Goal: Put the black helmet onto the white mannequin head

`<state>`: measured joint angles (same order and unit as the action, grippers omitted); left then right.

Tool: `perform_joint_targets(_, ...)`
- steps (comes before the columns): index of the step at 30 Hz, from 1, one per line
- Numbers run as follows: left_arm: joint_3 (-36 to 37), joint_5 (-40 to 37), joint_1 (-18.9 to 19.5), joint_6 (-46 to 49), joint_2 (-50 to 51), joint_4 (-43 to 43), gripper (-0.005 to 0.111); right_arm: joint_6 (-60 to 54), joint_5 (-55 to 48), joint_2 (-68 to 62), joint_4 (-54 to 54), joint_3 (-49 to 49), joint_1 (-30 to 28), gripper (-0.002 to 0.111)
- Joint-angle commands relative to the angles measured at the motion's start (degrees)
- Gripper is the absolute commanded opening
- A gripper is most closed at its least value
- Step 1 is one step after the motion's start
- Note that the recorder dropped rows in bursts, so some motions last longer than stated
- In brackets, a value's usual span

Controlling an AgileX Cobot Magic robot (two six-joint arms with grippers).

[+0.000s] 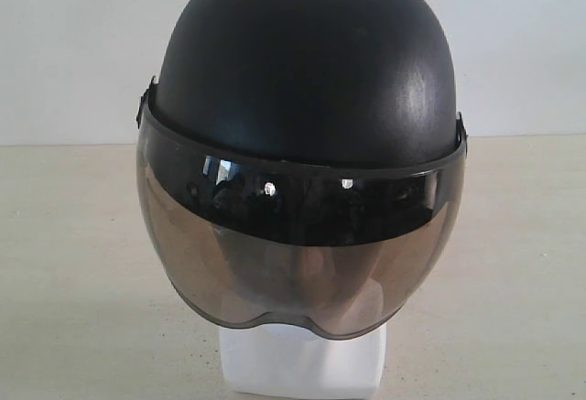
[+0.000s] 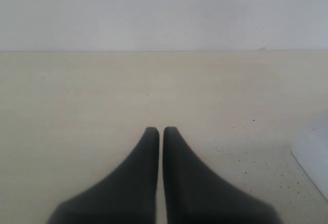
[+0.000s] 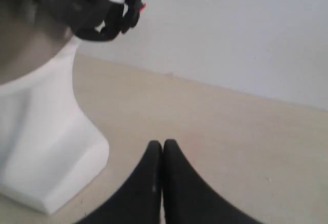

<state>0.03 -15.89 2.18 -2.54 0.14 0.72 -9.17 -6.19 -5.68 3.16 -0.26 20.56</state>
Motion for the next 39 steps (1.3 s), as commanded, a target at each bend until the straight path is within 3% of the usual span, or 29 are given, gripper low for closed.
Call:
perform_joint_targets(1,0.0,0.0,0.2,-0.5,-0.1,-0.2,0.004,-0.9,-8.1,0.8,-0.7,0.3,-1.0,0.000)
perform_joint_targets(10,0.0,0.0,0.2,-0.5,-0.1,-0.2,0.004,6.2,-12.0,4.3,-0.6,0.3,-14.4,0.000)
perform_joint_targets(17,0.0,0.0,0.2,-0.5,-0.1,-0.2,0.004,8.0,-14.7,5.7,-0.5,0.3,-20.1,0.000)
perform_joint_targets(39,0.0,0.0,0.2,-0.5,-0.1,-0.2,0.004,8.0,-14.7,5.7,-0.5,0.3,-20.7,0.000)
